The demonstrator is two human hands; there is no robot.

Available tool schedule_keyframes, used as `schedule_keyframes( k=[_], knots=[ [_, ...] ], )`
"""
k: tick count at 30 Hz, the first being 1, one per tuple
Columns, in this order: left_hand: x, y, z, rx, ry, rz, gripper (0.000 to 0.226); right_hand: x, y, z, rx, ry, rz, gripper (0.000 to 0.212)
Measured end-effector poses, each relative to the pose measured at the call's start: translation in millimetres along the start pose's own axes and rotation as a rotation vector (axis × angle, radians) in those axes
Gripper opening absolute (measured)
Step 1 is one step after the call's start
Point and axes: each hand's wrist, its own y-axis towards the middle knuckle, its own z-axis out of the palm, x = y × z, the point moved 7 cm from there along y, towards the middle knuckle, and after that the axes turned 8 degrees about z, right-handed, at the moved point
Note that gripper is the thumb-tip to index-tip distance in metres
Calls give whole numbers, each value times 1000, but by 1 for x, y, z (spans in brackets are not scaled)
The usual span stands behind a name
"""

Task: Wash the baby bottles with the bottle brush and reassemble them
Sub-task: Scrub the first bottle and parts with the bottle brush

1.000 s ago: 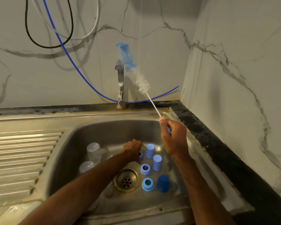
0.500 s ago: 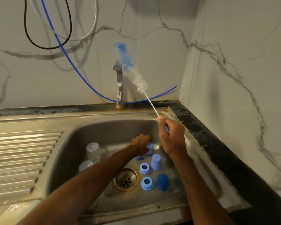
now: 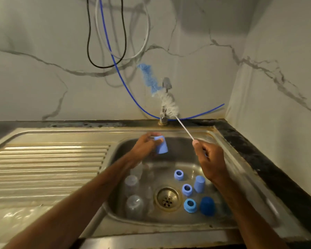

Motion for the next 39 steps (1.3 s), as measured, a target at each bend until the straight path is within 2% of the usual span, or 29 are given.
schedule_keyframes(
  k=[3, 6, 11, 16, 19, 23, 29, 34, 36, 39],
  knots=[
    [8, -9, -30, -87, -267, -111, 31, -1, -1, 17, 98, -38, 30, 60],
    [13, -9, -48, -130, -471, -146, 38, -8, -2, 33, 206, -110, 56, 64],
    [7, -6, -76, -233, -783, -106, 41, -24, -6, 43, 343, -154, 177, 62],
    [13, -2, -117, -433, -925, -17, 42, -19, -7, 33, 338, -89, 214, 58],
    [12, -4, -138, -520, -914, 39, 38, -17, -8, 32, 367, -117, 199, 56],
    [10, -8, -143, -541, -872, 47, 42, -18, -8, 35, 424, -203, 180, 54],
    [10, -13, -144, -592, -840, 41, 45, -20, -7, 32, 390, -255, 186, 53],
    [3, -13, -124, -481, -599, 76, 29, -9, -9, 32, 381, -307, 158, 51],
    [3, -14, -111, -438, -536, 69, 34, 2, -10, 32, 374, -317, 123, 48],
    [10, -14, -107, -434, -580, 14, 47, 12, -15, 34, 400, -253, 120, 34]
  ],
)
